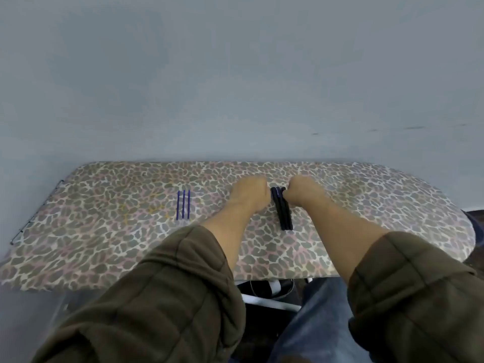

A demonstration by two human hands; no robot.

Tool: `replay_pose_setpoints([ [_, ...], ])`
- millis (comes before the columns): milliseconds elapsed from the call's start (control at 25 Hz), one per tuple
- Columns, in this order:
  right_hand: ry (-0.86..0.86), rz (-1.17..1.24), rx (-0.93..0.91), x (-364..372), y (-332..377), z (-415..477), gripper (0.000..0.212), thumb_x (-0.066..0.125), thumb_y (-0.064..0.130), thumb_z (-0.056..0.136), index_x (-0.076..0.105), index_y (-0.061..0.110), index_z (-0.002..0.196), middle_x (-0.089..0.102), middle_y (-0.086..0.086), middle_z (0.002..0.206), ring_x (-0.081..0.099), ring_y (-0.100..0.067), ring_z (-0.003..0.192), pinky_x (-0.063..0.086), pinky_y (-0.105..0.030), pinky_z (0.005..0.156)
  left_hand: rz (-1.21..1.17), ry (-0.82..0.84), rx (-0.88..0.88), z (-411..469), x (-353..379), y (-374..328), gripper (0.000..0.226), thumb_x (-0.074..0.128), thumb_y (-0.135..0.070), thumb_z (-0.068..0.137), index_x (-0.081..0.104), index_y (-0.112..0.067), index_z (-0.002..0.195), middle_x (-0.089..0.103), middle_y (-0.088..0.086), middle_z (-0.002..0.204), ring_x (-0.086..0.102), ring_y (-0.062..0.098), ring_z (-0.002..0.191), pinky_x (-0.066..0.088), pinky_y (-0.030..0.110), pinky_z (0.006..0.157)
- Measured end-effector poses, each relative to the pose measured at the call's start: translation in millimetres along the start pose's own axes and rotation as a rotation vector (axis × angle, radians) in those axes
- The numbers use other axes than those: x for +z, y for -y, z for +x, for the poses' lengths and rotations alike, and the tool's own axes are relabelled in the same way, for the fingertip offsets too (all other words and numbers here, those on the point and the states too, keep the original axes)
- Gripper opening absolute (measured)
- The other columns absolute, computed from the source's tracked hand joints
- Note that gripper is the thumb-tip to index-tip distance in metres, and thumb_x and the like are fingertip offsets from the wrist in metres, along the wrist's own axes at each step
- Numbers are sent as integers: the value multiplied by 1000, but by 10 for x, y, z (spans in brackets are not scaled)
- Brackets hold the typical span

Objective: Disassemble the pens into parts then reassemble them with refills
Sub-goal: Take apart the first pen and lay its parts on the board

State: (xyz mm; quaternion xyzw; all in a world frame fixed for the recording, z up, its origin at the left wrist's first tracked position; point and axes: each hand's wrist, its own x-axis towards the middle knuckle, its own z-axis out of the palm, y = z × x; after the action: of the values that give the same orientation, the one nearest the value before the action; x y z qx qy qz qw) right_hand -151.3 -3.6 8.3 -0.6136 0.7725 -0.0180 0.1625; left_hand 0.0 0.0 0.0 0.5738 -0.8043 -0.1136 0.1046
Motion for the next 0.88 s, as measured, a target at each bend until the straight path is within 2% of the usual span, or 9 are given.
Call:
replay_pose_setpoints([
  [80, 41, 24, 36, 97, -47, 29, 15, 55, 17, 100, 52, 10, 87, 56, -6, 76, 54, -22, 64, 41, -29, 54, -26, 64, -60, 53, 110, -7, 27, 41, -24, 102, 63, -9, 98, 67, 12, 97, 64, 33, 89, 55, 43, 79],
  [200, 39, 56, 67, 274, -83, 92, 20, 57, 17, 99, 52, 11, 81, 54, -5, 73, 52, -20, 60, 38, -29, 50, -38, 130, -114, 87, 272, -27, 19, 42, -23, 101, 56, -13, 92, 66, 11, 95, 59, 30, 83, 44, 36, 67],
  [360, 76, 244, 159, 279, -88, 197, 26, 65, 22, 95, 50, 12, 75, 55, -5, 72, 52, -21, 61, 41, -29, 52, -56, 119, -138, 152, 335, -11, 19, 44, -25, 101, 57, -14, 93, 64, 6, 89, 58, 27, 78, 39, 34, 62],
  [480, 132, 308, 209, 268, -95, 228, 27, 69, 24, 93, 51, 11, 77, 53, -5, 71, 49, -18, 57, 40, -28, 50, -79, 99, -151, 215, 328, -28, 23, 44, -27, 100, 62, -13, 98, 64, 5, 89, 59, 27, 80, 42, 34, 64],
  [560, 156, 376, 224, 217, -78, 243, 26, 69, 23, 94, 53, 9, 80, 55, -7, 70, 49, -20, 57, 41, -28, 50, -141, 61, -177, 253, 281, -41, 26, 43, -28, 101, 62, -12, 93, 66, 5, 86, 60, 25, 75, 44, 34, 63],
  [640, 136, 472, 201, 122, -28, 258, 22, 67, 24, 95, 58, 7, 84, 60, -10, 75, 55, -24, 63, 44, -30, 55, -247, 57, -216, 289, 214, -59, 29, 42, -30, 102, 59, -14, 85, 63, 2, 77, 57, 22, 68, 41, 33, 59],
  [720, 90, 603, 146, 15, 52, 272, 15, 60, 18, 94, 62, 6, 86, 63, -12, 82, 57, -27, 73, 42, -32, 61, -420, 95, -235, 326, 114, -78, 34, 41, -30, 103, 58, -12, 78, 63, 5, 75, 59, 27, 69, 47, 35, 64],
  [800, 41, 748, 96, -74, 146, 263, 13, 53, 13, 91, 63, 6, 85, 62, -13, 84, 55, -27, 76, 38, -32, 60, -679, 137, -264, 358, 1, -78, 39, 42, -28, 103, 66, -2, 87, 73, 16, 90, 67, 34, 81, 55, 38, 76],
  [880, -1, 868, 74, -120, 224, 240, 13, 51, 13, 90, 62, 9, 84, 60, -12, 84, 52, -27, 78, 35, -33, 61, -862, 166, -286, 359, -115, -65, 36, 48, -27, 102, 70, 2, 98, 75, 20, 105, 69, 27, 81, 53, 32, 68],
])
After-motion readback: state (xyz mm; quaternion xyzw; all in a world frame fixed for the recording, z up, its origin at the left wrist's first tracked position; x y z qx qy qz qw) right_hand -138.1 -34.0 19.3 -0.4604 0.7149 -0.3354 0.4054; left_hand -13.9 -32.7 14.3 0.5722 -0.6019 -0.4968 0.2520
